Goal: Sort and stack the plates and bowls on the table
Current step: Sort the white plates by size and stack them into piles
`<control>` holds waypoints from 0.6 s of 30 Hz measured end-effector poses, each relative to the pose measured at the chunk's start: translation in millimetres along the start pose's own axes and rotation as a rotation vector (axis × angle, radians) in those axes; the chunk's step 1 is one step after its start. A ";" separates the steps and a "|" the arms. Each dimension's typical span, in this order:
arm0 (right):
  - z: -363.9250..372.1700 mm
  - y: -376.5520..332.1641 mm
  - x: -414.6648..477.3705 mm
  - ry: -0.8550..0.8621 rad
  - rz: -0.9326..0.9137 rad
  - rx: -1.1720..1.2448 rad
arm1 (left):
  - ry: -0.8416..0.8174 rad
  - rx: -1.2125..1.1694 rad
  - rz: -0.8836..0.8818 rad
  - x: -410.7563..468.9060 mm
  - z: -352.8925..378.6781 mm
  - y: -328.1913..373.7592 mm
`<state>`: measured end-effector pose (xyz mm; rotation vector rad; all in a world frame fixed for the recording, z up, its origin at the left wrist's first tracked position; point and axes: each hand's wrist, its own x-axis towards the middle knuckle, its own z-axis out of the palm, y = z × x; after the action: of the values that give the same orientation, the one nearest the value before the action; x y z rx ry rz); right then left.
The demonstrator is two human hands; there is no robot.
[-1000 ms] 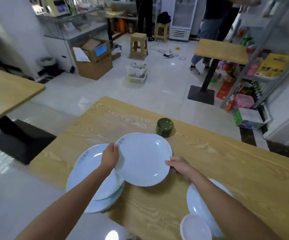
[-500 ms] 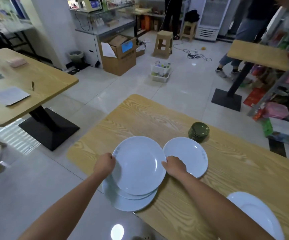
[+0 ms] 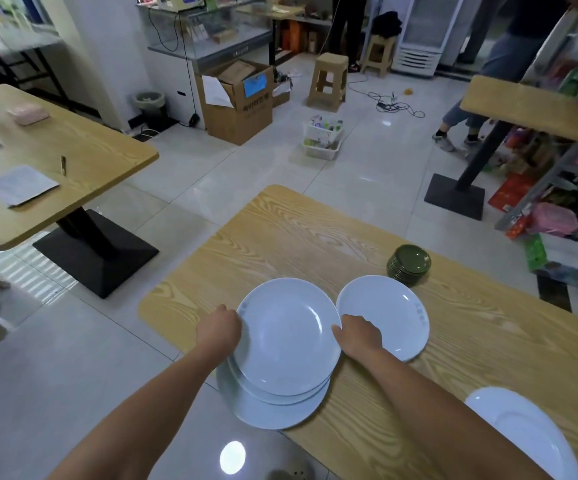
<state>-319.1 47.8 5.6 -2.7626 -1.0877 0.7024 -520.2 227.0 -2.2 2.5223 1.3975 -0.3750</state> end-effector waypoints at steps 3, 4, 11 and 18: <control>0.3 -1.5 1.3 0.006 -0.018 -0.025 | -0.007 0.117 0.040 3.3 -1.4 -0.5; -0.1 -1.7 1.4 0.008 -0.018 -0.030 | -0.004 0.136 0.052 4.7 -1.7 -0.3; -6.7 5.5 0.6 0.030 0.000 0.002 | 0.119 0.111 0.108 12.4 -5.0 11.6; -20.9 66.3 -11.8 0.137 0.137 0.088 | 0.230 0.093 0.305 14.6 -10.1 75.1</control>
<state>-276.0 -7.6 12.4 -2.7819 -0.8273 0.5509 -447.7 203.0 8.4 2.8724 1.0571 -0.0968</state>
